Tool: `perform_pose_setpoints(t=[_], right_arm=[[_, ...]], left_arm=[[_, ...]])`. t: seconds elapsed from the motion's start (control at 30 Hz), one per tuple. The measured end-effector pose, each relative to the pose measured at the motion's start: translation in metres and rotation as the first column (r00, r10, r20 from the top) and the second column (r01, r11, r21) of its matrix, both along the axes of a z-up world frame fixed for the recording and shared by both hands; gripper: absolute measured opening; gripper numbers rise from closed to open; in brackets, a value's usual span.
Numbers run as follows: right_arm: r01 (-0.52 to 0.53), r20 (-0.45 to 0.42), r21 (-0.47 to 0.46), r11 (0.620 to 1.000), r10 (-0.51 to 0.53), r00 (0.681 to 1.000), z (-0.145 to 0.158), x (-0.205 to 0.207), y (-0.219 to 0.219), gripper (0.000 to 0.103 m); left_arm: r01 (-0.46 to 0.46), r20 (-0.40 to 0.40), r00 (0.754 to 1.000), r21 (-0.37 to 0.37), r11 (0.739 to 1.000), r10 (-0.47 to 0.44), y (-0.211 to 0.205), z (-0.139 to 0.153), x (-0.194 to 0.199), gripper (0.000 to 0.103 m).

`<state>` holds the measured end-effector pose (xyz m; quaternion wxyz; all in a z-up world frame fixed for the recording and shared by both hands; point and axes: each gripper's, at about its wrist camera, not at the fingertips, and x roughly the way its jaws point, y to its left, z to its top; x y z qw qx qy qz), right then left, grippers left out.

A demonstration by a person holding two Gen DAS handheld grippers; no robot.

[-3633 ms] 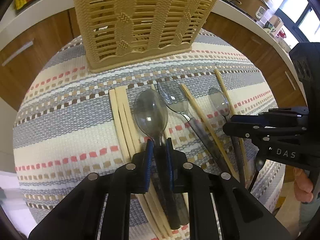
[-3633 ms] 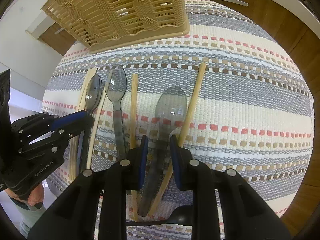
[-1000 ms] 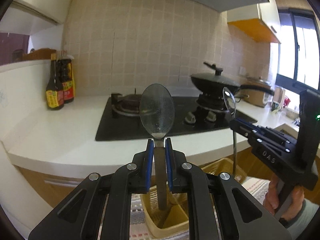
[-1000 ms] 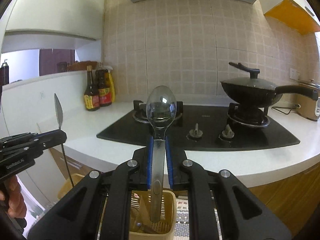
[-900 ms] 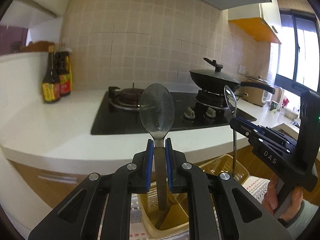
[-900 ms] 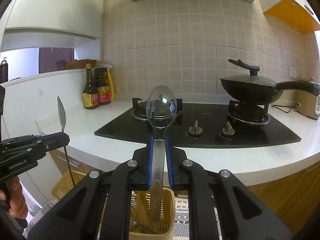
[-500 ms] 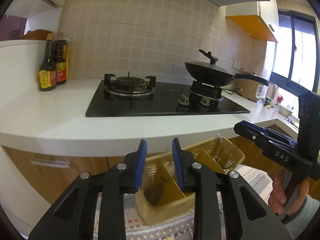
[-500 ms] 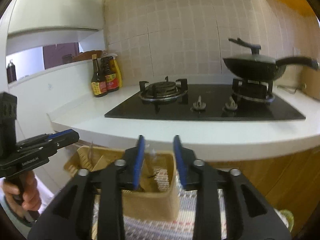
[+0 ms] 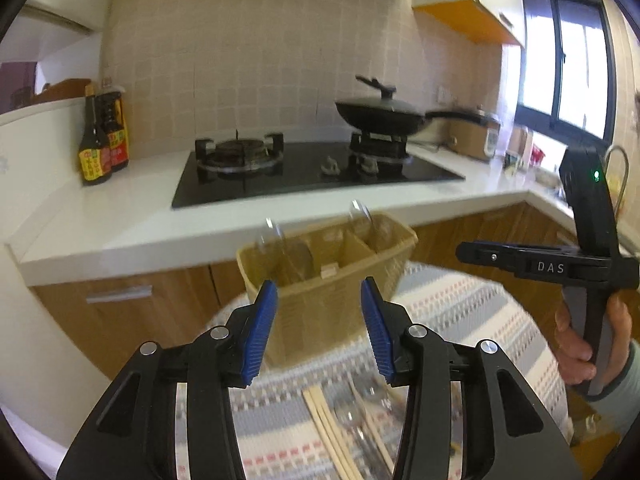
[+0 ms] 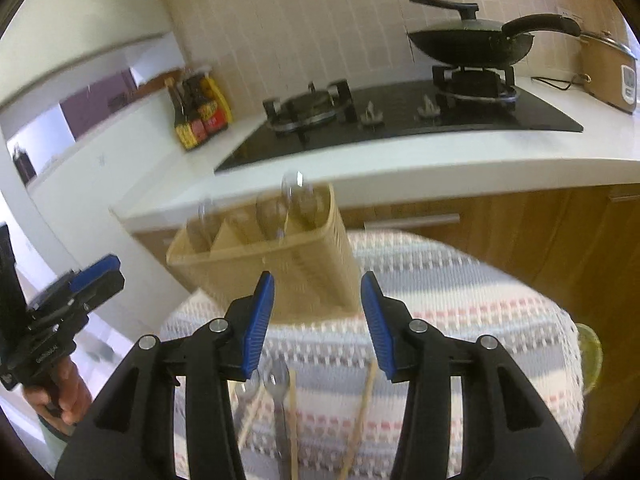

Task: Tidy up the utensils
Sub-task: 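Move the right gripper back over the remaining utensils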

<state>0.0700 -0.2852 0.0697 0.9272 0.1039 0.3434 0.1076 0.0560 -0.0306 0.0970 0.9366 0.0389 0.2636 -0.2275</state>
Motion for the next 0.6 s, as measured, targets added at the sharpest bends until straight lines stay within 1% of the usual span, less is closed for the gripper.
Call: perform_pose_setpoints(t=[0.07, 0.17, 0.23, 0.27, 0.3, 0.33, 0.37, 0.4, 0.43, 0.5, 0.57, 0.6], right_arm=[[-0.013, -0.043, -0.050, 0.999, 0.011, 0.999, -0.010, -0.010, 0.008, 0.042], [-0.035, -0.109, -0.103, 0.994, 0.023, 0.994, -0.025, -0.019, 0.018, 0.042], [-0.042, -0.162, -0.141, 0.989, 0.018, 0.987, -0.038, -0.025, 0.024, 0.042], [-0.046, -0.187, -0.163, 0.986, 0.015, 0.982, -0.044, -0.026, 0.026, 0.042], [-0.041, -0.216, -0.210, 0.977, -0.006, 0.976, -0.053, -0.027, 0.030, 0.042], [-0.031, -0.233, -0.256, 0.966, -0.031, 0.972, -0.061, -0.028, 0.032, 0.042], [-0.029, -0.248, -0.282, 0.959, -0.044, 0.968, -0.069, -0.029, 0.032, 0.042], [-0.036, -0.264, -0.282, 0.959, -0.041, 0.964, -0.075, -0.029, 0.032, 0.042], [-0.048, -0.292, -0.268, 0.962, -0.034, 0.956, -0.083, -0.030, 0.030, 0.042], [-0.055, -0.327, -0.246, 0.968, -0.030, 0.945, -0.094, -0.032, 0.026, 0.042], [-0.062, -0.331, -0.260, 0.964, -0.028, 0.943, -0.100, -0.035, 0.026, 0.042], [-0.064, -0.329, -0.270, 0.961, -0.029, 0.944, -0.101, -0.036, 0.026, 0.042]], left_arm=[[-0.006, -0.042, 0.999, 0.020, 1.000, 0.006, -0.001, -0.008, -0.005, 0.042], [-0.009, -0.150, 0.989, 0.035, 0.999, 0.014, 0.002, -0.031, -0.005, 0.042], [0.009, -0.246, 0.969, 0.034, 0.999, 0.000, 0.006, -0.052, -0.002, 0.042], [0.026, -0.294, 0.956, 0.033, 0.999, -0.015, 0.007, -0.062, 0.000, 0.042], [0.053, -0.363, 0.931, 0.027, 0.998, -0.039, 0.008, -0.077, 0.004, 0.042], [0.059, -0.403, 0.914, 0.024, 0.998, -0.044, 0.009, -0.087, 0.007, 0.042], [0.058, -0.431, 0.901, 0.028, 0.998, -0.041, 0.009, -0.097, 0.010, 0.041], [0.053, -0.451, 0.892, 0.048, 0.997, -0.026, 0.010, -0.107, 0.012, 0.038], [0.042, -0.459, 0.888, 0.075, 0.996, -0.003, 0.011, -0.116, 0.014, 0.032], [0.025, -0.469, 0.882, 0.120, 0.992, 0.034, 0.013, -0.128, 0.018, 0.023], [0.019, -0.478, 0.877, 0.136, 0.991, 0.049, 0.015, -0.136, 0.023, 0.020], [0.025, -0.483, 0.875, 0.127, 0.992, 0.040, 0.015, -0.139, 0.024, 0.020]])
